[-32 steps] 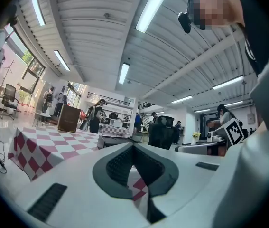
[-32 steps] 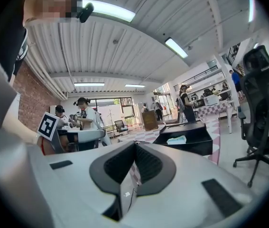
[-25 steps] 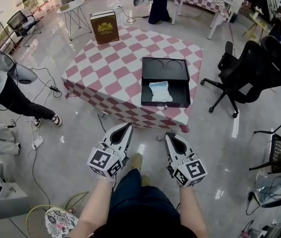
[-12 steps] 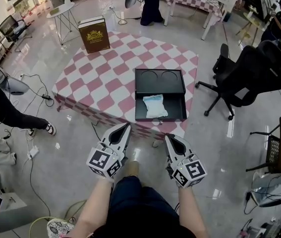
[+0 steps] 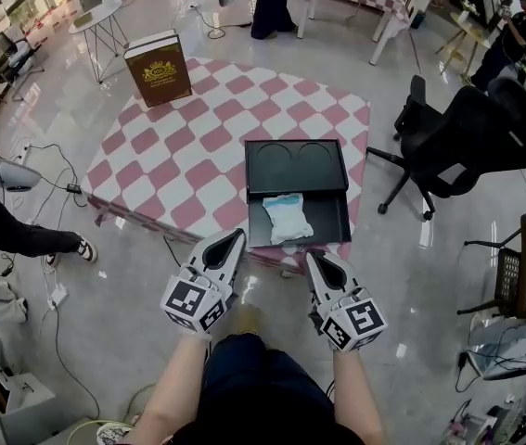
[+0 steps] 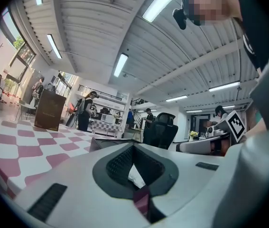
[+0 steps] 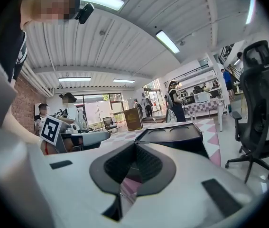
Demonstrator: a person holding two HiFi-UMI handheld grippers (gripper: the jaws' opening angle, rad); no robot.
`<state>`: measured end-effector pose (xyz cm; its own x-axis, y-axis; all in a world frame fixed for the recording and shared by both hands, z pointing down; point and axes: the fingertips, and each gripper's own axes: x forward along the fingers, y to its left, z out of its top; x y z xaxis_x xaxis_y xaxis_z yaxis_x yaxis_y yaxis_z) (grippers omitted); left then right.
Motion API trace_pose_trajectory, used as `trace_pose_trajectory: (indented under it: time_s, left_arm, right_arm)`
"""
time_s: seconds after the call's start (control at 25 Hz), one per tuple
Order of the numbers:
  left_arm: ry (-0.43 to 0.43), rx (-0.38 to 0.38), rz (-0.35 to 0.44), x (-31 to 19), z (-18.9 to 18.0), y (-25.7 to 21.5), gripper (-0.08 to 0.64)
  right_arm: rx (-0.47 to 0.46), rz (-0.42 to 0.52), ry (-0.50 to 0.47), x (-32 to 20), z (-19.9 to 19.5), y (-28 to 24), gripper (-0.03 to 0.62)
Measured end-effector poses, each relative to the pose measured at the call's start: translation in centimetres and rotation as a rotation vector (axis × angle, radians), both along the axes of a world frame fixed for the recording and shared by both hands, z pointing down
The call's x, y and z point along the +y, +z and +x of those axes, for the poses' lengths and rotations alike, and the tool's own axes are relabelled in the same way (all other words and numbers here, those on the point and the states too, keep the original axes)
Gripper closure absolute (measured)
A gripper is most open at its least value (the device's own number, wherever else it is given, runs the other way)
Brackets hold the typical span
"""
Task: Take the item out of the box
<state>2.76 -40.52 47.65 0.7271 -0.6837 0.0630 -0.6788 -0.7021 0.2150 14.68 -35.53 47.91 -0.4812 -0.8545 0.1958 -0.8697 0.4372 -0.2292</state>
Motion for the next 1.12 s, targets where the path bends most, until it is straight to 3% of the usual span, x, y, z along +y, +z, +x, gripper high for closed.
trace_pose_trajectory:
  time_s: [0.28, 0.68, 1.0, 1.12]
  left_arm:
    - [0.045, -0.01, -0.006, -3.1, 0.9, 0.9, 0.551]
    - [0.094, -0.03, -0.024, -6.1, 1.8, 2.8, 0.551]
    - [0.111, -0.027, -0.034, -7.8, 2.1, 3.7, 0.551]
    - [0.117, -0.027, -0.037, -8.4, 2.2, 3.9, 0.551]
  right_arm:
    - [0.066, -0.058, -0.009, -3.0, 0.0, 0.7, 0.588]
    - [0.179, -0.232, -0.042, -7.4, 0.9, 3.5, 0.586]
    - [0.282, -0.387, -0.116, -10.6, 0.9, 6.3, 0.491]
    - [0.32, -0.444, -0.134, -11.4, 0.9, 7.7, 0.486]
